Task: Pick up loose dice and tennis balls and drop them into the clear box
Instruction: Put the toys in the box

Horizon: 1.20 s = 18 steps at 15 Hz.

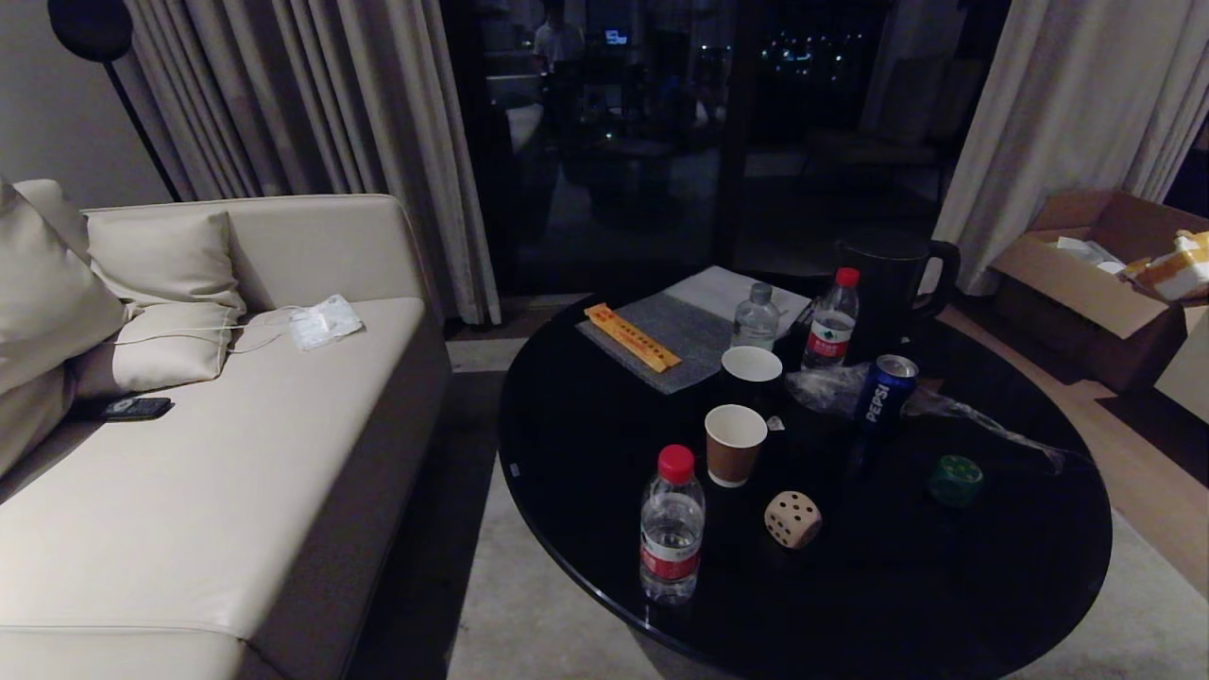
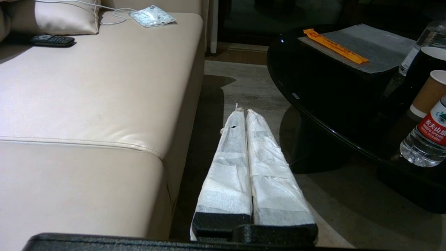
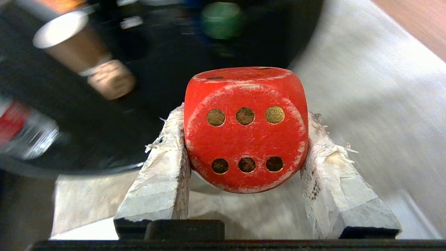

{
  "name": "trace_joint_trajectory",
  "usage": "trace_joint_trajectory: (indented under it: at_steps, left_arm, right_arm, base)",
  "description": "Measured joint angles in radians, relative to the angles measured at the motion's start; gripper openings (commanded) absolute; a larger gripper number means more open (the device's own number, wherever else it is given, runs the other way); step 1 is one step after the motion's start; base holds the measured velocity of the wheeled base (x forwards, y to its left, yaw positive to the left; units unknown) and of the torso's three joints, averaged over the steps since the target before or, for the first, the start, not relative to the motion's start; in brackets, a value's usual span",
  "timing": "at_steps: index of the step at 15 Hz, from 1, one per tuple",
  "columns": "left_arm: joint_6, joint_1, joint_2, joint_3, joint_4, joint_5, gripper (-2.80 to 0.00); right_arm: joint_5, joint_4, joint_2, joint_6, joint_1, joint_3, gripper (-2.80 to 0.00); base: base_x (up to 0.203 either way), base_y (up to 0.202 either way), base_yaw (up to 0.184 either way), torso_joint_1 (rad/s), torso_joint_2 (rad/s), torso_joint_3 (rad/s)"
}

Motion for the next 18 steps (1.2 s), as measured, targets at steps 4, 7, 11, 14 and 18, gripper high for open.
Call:
trace_joint_trajectory:
  at_steps: [4, 7, 11, 14, 18]
  left_arm:
    - [0.0, 0.0, 0.0, 0.0, 0.0, 0.001, -2.8]
    - [0.0, 0.0, 0.0, 0.0, 0.0, 0.0, -2.8]
    - [-0.005, 0.006, 0.0, 0.0, 0.0, -0.002, -2.8]
    - [-0.027, 0.006, 0.0, 0.0, -0.002, 0.003, -2.8]
    - [-0.029, 0.006, 0.0, 0.0, -0.003, 0.004, -2.8]
  right_arm:
    - [0.099, -0.109, -0.014, -0.113, -0.001, 0.145, -2.8]
    - [0.136, -0.116, -0.016, -0.165, -0.001, 0.162, -2.8]
    - [0.138, -0.115, -0.016, -0.173, -0.001, 0.166, -2.8]
    - [0.14, -0.109, -0.016, -0.181, -0.001, 0.167, -2.8]
    - [0.131, -0.113, -0.02, -0.178, 0.017, 0.168, -2.8]
  base:
    - [0.0, 0.0, 0.0, 0.0, 0.0, 0.0]
    - [0.0, 0.0, 0.0, 0.0, 0.0, 0.0]
    - [0.0, 0.0, 0.0, 0.0, 0.0, 0.0]
    - [0.0, 0.0, 0.0, 0.0, 0.0, 0.0]
    - [0.0, 0.0, 0.0, 0.0, 0.0, 0.0]
